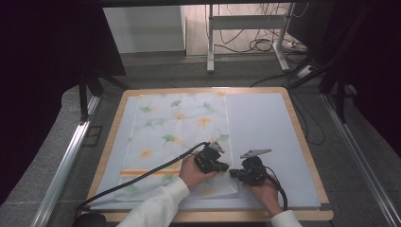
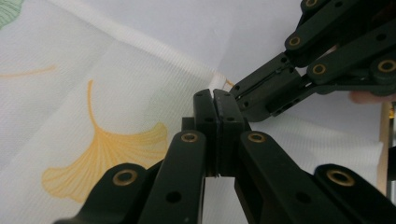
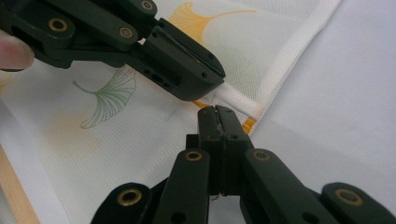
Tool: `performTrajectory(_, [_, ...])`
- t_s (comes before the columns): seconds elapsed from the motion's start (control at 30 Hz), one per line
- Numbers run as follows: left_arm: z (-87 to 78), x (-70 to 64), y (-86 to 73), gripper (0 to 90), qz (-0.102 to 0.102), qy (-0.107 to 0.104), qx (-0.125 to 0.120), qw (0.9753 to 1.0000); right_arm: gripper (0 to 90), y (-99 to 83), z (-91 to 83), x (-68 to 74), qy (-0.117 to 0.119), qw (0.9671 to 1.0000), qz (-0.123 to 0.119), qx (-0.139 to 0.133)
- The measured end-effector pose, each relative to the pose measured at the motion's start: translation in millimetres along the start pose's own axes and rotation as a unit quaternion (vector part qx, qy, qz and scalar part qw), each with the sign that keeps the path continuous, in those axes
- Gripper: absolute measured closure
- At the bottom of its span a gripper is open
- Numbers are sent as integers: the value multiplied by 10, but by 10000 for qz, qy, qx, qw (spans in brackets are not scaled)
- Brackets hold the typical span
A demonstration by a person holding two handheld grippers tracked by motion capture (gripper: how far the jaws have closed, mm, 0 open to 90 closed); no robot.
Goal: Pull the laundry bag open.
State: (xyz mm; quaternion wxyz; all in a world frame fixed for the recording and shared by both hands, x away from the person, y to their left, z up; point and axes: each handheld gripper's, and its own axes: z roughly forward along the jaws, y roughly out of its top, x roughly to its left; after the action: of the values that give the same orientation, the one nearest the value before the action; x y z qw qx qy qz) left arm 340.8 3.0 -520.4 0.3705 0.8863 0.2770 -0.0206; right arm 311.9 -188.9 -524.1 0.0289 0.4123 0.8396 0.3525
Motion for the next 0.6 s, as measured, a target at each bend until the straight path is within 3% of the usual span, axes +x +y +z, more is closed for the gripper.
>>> performTrajectory(0.3, [-25, -23, -31, 900, 55, 135, 52, 9999, 896, -1, 0, -3, 3, 10000, -5, -1])
performTrajectory(0.6, [-28, 21, -51, 900, -47, -38, 57, 10000, 896, -1, 0, -4, 15, 10000, 8, -8])
